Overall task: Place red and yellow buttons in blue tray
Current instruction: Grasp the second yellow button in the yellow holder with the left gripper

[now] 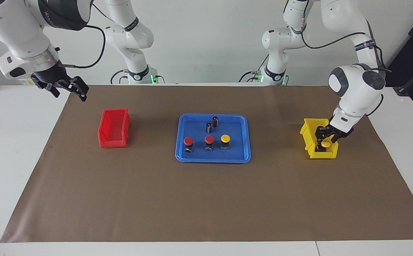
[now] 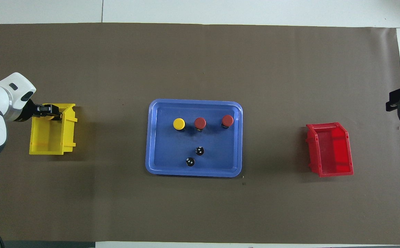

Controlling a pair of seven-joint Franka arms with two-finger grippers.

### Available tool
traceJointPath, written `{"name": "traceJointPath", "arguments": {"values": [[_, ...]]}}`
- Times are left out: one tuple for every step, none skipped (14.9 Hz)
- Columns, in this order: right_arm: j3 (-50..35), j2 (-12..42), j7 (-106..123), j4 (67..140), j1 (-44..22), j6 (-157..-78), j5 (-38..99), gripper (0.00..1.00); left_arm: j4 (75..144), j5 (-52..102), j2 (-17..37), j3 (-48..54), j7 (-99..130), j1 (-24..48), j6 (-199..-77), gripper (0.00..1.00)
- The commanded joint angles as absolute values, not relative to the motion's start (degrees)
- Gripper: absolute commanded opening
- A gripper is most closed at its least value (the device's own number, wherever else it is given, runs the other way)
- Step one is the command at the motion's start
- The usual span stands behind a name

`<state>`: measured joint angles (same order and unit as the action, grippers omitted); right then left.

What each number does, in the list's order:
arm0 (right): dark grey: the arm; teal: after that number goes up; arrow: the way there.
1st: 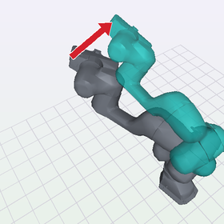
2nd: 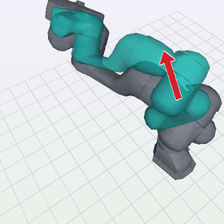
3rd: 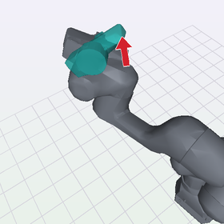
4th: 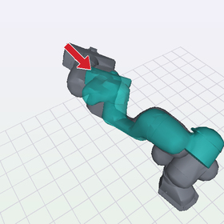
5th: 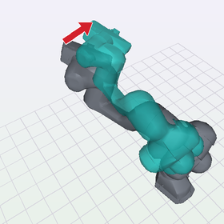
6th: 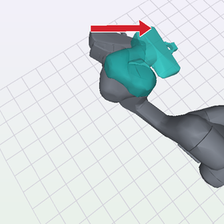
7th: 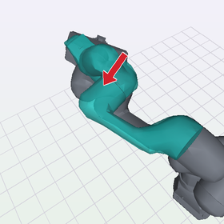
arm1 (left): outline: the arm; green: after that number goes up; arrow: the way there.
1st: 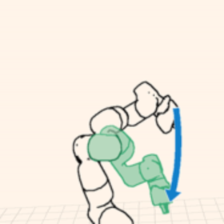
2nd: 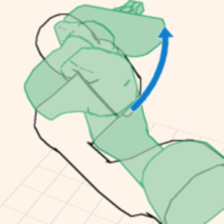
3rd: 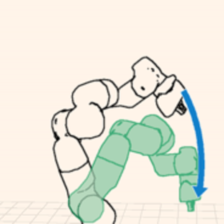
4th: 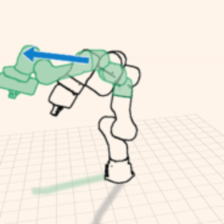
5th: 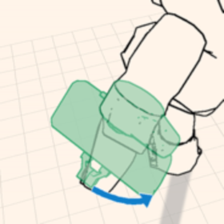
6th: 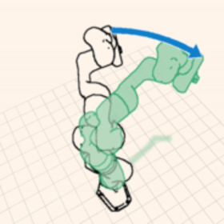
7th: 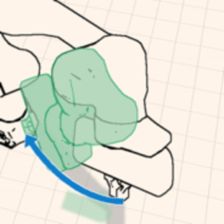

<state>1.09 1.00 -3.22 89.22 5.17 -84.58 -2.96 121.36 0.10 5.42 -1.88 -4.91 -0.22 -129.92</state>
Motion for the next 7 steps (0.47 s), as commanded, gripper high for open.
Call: {"name": "traceJointPath", "arguments": {"values": [[0.53, -0.79, -2.02, 91.41, 5.71, -85.34, -2.64, 1.00, 122.52, -0.62, 6.68, -1.76, -5.27, -0.44, -133.15, 0.63], [0.53, -0.88, -2.02, 91.49, 5.71, -85.34, -2.64, 1.00, 122.43, -0.62, 6.68, -1.76, -5.27, -0.53, -133.07, 0.63], [0.53, -0.79, -1.93, 91.41, 5.71, -85.43, -2.64, 1.00, 122.52, -0.62, 6.68, -1.76, -5.27, -0.53, -133.15, 0.63], [0.53, -0.79, -1.93, 91.41, 5.71, -85.52, -2.64, 1.00, 122.43, -0.62, 6.68, -1.76, -5.27, -0.53, -133.15, 0.62], [0.53, -0.88, -1.93, 91.49, 5.63, -85.43, -2.64, 1.00, 122.43, -0.62, 6.77, -1.76, -5.27, -0.61, -133.15, 0.60], [0.53, -0.88, -1.93, 91.49, 5.63, -85.52, -2.64, 1.00, 122.34, -0.62, 6.77, -1.76, -5.27, -0.62, -132.98, 0.57], [0.53, -0.88, -1.93, 91.49, 5.62, -85.52, -2.64, 1.00, 122.08, -0.62, 6.77, -1.93, -5.27, -0.62, -132.63, 0.55]]}}
